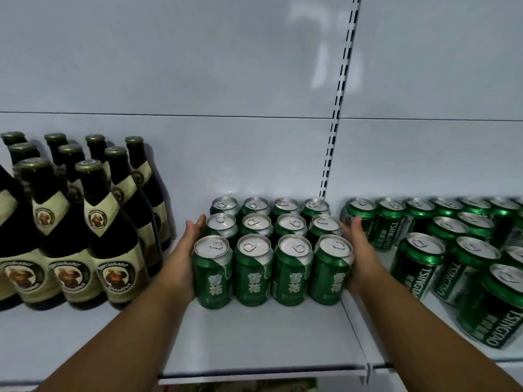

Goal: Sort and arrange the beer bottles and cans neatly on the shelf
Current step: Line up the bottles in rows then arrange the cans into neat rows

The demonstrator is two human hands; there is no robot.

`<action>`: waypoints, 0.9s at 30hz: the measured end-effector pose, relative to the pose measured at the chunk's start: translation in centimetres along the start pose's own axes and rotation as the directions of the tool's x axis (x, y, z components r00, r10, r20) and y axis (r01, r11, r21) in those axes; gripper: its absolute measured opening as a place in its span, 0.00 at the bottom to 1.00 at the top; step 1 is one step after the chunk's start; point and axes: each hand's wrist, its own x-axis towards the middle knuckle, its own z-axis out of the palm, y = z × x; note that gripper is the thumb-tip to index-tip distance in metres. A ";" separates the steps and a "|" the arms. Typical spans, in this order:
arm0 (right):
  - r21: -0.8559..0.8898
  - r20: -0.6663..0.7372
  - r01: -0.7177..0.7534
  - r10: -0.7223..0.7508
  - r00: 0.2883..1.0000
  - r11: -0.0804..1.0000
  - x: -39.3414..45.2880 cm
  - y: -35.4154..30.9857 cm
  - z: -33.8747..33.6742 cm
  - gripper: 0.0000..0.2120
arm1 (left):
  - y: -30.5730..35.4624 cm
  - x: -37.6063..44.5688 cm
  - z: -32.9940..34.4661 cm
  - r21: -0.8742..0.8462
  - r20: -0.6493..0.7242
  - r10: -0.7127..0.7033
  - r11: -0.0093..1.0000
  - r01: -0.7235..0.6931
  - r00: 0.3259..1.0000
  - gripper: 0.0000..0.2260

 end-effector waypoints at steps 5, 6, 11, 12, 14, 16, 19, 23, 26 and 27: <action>0.057 0.050 -0.040 0.037 0.998 0.998 0.0 0.2 0.2 0.31 | 0.0 0.1 -0.1 -0.038 0.103 -0.039 0.998 0.043 0.994 0.23; 0.054 0.051 -0.055 0.052 0.997 0.997 0.1 0.2 0.2 0.31 | 0.0 0.1 -0.1 -0.038 0.124 -0.038 0.998 0.043 0.992 0.24; 0.077 0.057 -0.088 0.084 0.995 0.993 0.4 0.4 0.0 0.30 | -0.1 0.2 -0.3 -0.020 0.160 -0.047 0.998 0.051 0.986 0.23; 0.075 0.058 -0.095 0.091 0.994 0.993 0.5 0.4 -0.1 0.29 | -0.1 0.4 -0.5 -0.021 0.164 -0.047 0.999 0.051 0.985 0.23; 0.069 0.057 -0.113 0.109 0.992 0.991 0.6 0.4 -0.1 0.30 | -0.3 0.7 -0.8 -0.019 0.164 -0.042 0.999 0.046 0.986 0.22; 0.076 0.062 -0.124 0.119 0.991 0.989 0.8 0.3 -0.1 0.30 | -0.3 1.0 -1.0 -0.004 0.163 -0.053 0.998 0.055 0.985 0.22; 0.066 0.078 -0.120 0.115 0.990 0.991 1.0 0.2 -0.2 0.29 | -0.3 1.1 -1.0 0.014 0.156 -0.057 0.998 0.055 0.986 0.23; 0.051 0.096 -0.109 0.104 0.990 0.993 1.0 0.2 -0.3 0.29 | -0.2 1.0 -0.7 0.020 0.123 -0.045 0.999 0.043 0.991 0.23; 0.042 0.101 -0.101 0.096 0.990 0.994 1.0 0.2 -0.3 0.28 | -0.1 0.8 -0.3 0.026 0.101 -0.054 0.998 0.052 0.993 0.23; 0.043 0.103 -0.100 0.096 0.990 0.994 1.0 0.1 -0.3 0.28 | 0.1 0.7 -0.1 0.024 0.102 -0.057 0.998 0.055 0.993 0.22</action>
